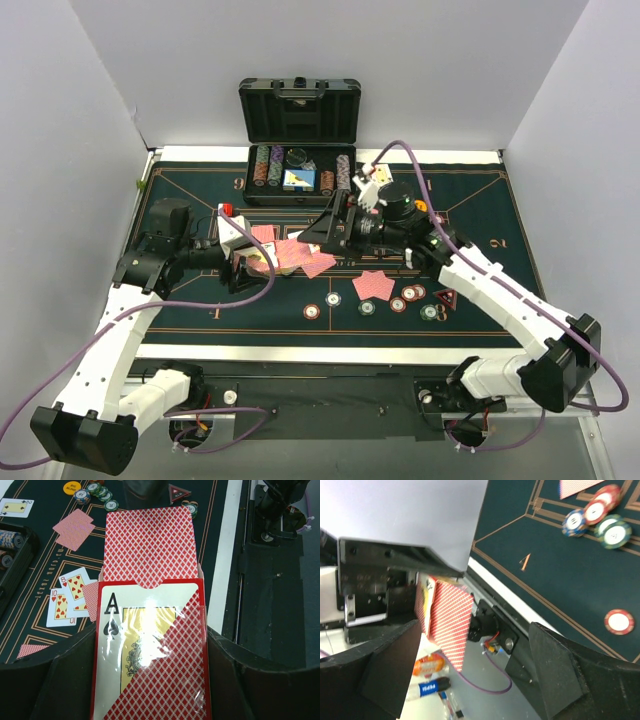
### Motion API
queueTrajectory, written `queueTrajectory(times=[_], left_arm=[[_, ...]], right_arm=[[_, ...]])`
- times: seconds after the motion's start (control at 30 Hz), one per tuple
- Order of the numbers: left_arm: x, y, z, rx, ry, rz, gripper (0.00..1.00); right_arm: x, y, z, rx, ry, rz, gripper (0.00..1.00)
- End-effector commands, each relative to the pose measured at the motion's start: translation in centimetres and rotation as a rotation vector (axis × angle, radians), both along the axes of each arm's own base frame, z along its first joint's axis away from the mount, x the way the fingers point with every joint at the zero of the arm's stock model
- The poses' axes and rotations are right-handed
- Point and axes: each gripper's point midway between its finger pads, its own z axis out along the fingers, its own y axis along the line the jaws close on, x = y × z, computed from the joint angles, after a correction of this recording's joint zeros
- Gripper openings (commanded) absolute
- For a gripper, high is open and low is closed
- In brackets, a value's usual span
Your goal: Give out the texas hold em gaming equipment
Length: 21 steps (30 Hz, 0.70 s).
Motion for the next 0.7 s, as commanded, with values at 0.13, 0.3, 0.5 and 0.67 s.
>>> queueTrajectory(times=[0.13, 0.3, 0.5, 0.67], left_arm=[[0.4, -0.6, 3.0, -0.053, -0.083, -0.029, 0.01], [0.3, -0.6, 3.2, -0.061, -0.082, -0.026, 0.01], [0.3, -0.6, 3.5, -0.065, -0.091, -0.027, 0.01], [0.2, -0.6, 3.4, -0.066, -0.088, -0.027, 0.01]], right_arm=[[-2.9, 3.5, 0.4, 0.007, -0.013, 0.121, 0.83], [-3.0, 4.2, -1.0, -0.011, 0.024, 0.125, 0.71], [-2.5, 3.7, -1.8, -0.03, 0.045, 0.104, 0.53], [-1.5, 2.1, -0.5, -0.005, 0.028, 0.061, 0.47]])
